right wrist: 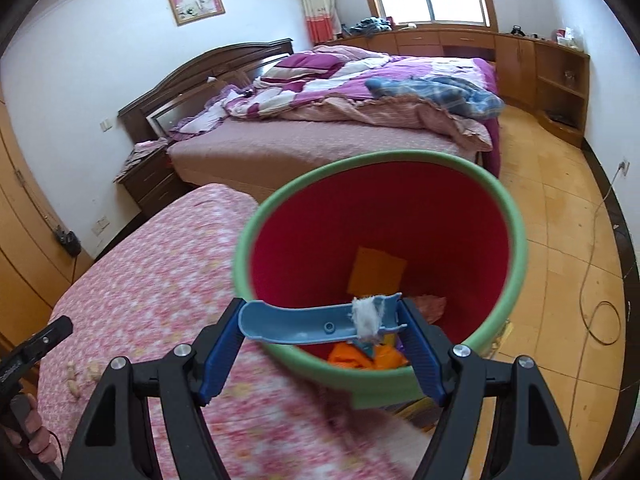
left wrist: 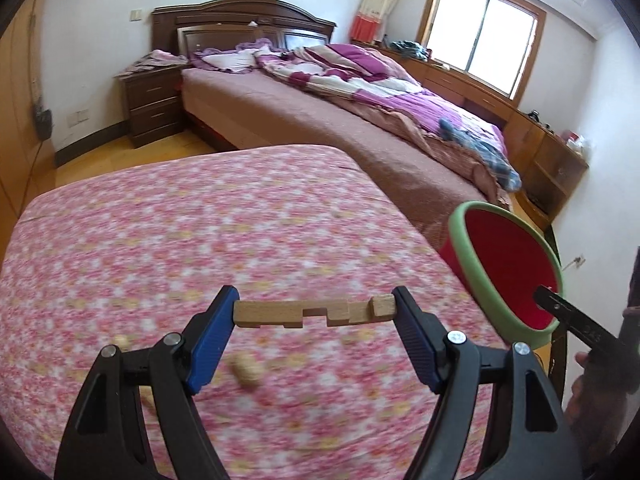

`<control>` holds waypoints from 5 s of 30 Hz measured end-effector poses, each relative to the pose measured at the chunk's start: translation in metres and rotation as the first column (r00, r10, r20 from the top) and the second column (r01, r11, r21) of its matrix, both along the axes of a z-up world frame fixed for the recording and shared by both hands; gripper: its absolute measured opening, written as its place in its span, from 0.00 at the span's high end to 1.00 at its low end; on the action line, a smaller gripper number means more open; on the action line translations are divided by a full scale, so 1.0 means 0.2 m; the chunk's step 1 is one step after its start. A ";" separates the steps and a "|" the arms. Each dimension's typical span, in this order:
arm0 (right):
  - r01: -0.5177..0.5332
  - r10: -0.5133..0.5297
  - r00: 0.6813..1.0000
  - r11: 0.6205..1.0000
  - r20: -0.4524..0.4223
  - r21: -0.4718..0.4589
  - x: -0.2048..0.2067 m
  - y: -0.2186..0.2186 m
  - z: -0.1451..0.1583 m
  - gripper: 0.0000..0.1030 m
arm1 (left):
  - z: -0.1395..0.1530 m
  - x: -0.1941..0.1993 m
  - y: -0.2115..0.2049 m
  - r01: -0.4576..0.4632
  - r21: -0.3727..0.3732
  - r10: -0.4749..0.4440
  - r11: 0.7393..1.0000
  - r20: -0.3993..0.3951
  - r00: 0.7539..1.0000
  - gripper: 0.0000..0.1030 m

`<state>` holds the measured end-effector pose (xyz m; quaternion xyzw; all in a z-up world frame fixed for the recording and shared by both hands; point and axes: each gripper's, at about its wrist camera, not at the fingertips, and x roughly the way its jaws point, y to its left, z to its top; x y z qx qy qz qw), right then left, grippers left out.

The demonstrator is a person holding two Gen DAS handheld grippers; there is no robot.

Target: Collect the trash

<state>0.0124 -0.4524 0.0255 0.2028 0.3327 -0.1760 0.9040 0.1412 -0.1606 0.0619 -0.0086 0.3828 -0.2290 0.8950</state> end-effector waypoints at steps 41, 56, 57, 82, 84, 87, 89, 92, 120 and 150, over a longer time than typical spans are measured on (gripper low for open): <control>0.166 -0.182 0.972 0.979 0.151 0.115 -0.35 -0.53 -0.06 0.11 | -0.16 -0.10 -1.13 0.396 0.019 -0.396 0.918 -0.033 0.918 0.18; 0.092 -0.109 0.983 0.989 0.145 0.119 -0.34 -0.40 -0.04 0.11 | -0.11 -0.14 -0.90 0.281 0.028 -0.281 0.959 -0.012 0.960 0.16; 0.082 -0.098 0.985 0.990 0.142 0.115 -0.34 -0.38 -0.04 0.11 | -0.10 -0.14 -0.87 0.274 0.028 -0.274 0.961 -0.009 0.962 0.16; -0.208 0.200 0.969 0.977 0.147 0.044 -0.26 0.36 0.12 0.05 | 0.06 -0.39 0.04 -0.051 0.015 0.051 0.999 -0.011 0.999 0.16; -0.235 0.229 0.963 0.972 0.145 0.027 -0.27 0.44 0.13 0.05 | 0.06 -0.42 0.11 -0.071 0.021 0.071 0.997 -0.005 0.997 0.16; -0.269 0.265 0.953 0.963 0.147 0.004 -0.28 0.54 0.13 0.03 | 0.04 -0.46 0.20 -0.111 0.027 0.111 0.993 0.003 0.994 0.16; -0.289 0.287 0.946 0.957 0.148 -0.006 -0.30 0.60 0.14 0.03 | 0.03 -0.48 0.25 -0.139 0.036 0.139 0.990 0.011 0.990 0.16; -0.316 0.316 0.937 0.949 0.146 -0.024 -0.32 0.67 0.15 0.02 | 0.02 -0.52 0.33 -0.183 0.049 0.181 0.982 0.034 0.983 0.16; -0.322 0.358 0.904 0.930 0.232 -0.178 -0.71 0.96 0.18 0.01 | 0.03 -0.95 0.55 -0.321 0.027 0.310 0.947 0.196 0.930 0.16; -0.325 0.353 0.910 0.933 0.220 -0.155 -0.71 0.96 0.17 0.01 | 0.04 -1.02 0.56 -0.327 0.012 0.316 0.945 0.226 0.922 0.16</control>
